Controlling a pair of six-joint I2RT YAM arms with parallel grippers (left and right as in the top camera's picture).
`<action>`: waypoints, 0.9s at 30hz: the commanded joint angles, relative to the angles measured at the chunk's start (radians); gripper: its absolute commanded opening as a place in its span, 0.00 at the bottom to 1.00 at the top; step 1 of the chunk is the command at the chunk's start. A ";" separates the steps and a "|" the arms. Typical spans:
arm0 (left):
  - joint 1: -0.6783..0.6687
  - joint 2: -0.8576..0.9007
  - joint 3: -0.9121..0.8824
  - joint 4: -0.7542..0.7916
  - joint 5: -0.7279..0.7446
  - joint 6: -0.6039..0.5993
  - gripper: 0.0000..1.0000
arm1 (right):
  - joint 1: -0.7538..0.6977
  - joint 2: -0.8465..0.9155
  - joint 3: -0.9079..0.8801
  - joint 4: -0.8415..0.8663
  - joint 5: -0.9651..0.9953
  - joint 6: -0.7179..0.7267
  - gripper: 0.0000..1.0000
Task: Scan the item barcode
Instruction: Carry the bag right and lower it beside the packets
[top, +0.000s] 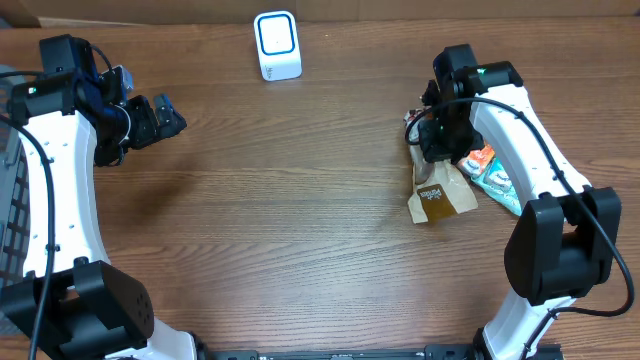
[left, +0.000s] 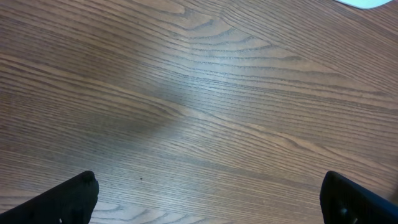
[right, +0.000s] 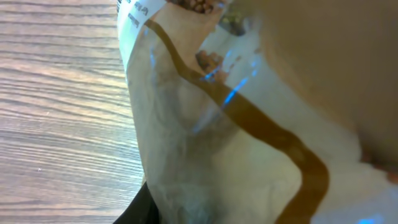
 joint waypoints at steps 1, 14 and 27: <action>0.002 0.002 0.021 0.001 -0.005 0.011 1.00 | -0.003 -0.005 -0.006 0.002 -0.031 -0.013 0.15; 0.002 0.002 0.021 0.000 -0.005 0.011 0.99 | -0.003 -0.005 -0.056 0.018 -0.031 -0.013 0.23; 0.002 0.002 0.021 0.001 -0.005 0.011 1.00 | -0.003 -0.006 -0.003 -0.016 -0.004 -0.010 0.44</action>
